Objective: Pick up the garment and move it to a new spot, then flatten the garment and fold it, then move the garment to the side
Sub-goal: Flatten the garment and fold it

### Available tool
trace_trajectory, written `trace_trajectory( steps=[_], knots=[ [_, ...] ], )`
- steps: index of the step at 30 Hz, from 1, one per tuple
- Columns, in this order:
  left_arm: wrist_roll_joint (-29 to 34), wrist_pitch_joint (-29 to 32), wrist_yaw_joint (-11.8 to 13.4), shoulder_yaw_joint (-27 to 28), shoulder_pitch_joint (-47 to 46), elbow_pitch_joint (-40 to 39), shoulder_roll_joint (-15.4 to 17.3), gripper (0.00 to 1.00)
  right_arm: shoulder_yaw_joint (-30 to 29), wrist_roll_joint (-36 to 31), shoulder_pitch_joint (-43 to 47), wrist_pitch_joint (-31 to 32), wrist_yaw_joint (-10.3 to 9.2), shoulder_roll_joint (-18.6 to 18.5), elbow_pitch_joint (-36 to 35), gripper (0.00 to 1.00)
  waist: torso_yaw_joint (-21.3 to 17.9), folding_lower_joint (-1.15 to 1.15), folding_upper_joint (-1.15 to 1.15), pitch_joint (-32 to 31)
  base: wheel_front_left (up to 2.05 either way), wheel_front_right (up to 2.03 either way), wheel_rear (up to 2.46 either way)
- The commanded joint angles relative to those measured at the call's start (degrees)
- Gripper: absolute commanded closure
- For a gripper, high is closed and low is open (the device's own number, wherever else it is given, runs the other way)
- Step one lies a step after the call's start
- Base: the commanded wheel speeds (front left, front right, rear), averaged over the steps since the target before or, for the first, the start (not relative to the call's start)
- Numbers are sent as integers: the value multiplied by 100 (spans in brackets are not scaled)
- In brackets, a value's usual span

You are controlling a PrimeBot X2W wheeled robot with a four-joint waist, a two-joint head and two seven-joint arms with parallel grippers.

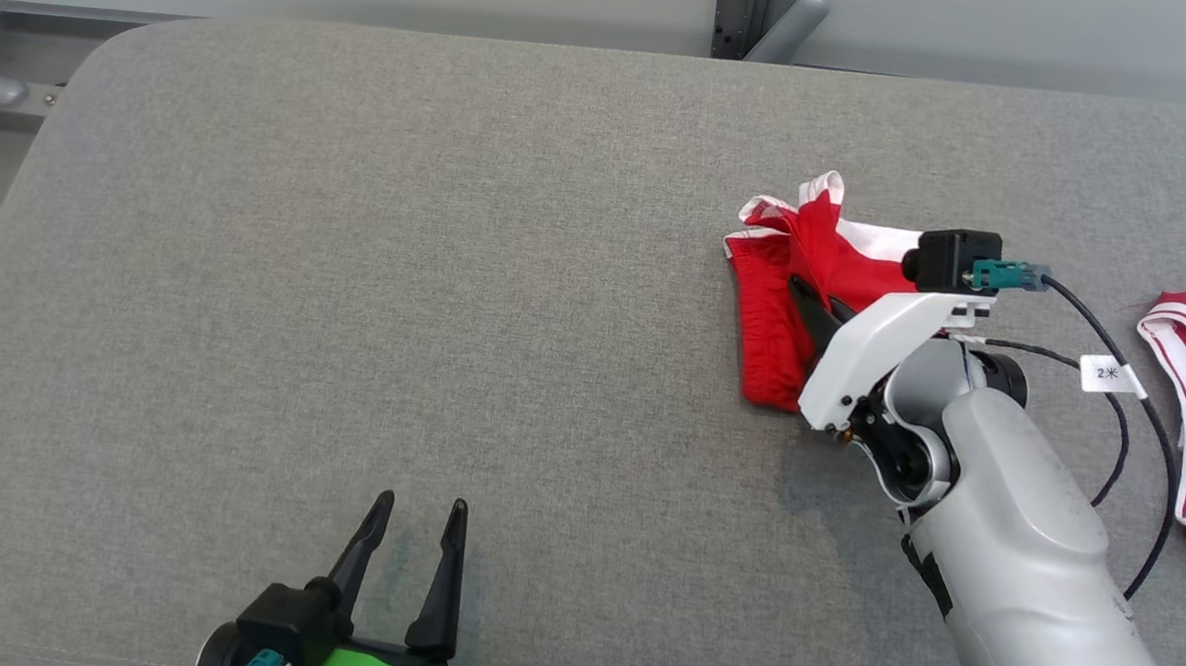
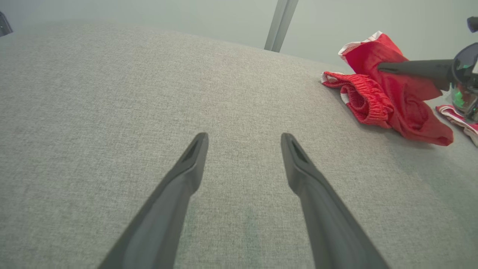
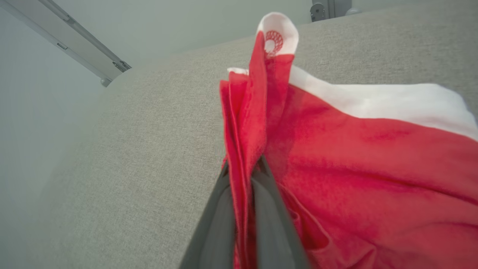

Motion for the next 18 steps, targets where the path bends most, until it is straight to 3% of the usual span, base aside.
trace_trajectory(
  steps=[1,2,3,4,5,12,18],
  knots=[
    [17,-15,-20,-35,-35,28,0,0,112,113,-125,-108,1,-16,135,100,24,0,19,-27,0,0,0],
    [12,-14,-22,-57,-26,52,-1,0,199,177,-198,-197,1,-16,275,100,32,0,19,-41,0,0,0],
    [2,-14,-24,-92,-8,91,-1,0,410,306,-325,-381,1,-18,517,68,41,0,19,-77,0,0,0],
    [-7,-15,-26,-114,9,111,-1,0,537,383,-370,-481,1,-16,605,14,42,0,19,-100,0,0,0],
    [-18,-14,-27,-124,24,126,-2,0,647,448,-412,-566,1,-16,700,0,40,0,19,-117,0,0,0],
    [-37,-15,43,23,235,146,-1,0,1167,678,-262,-1428,1,-17,454,0,-84,0,19,-332,0,0,0],
    [-49,-14,122,253,513,-22,-1,0,671,-174,504,-2050,0,-149,-353,0,-284,0,19,-583,0,0,0]
  ],
)
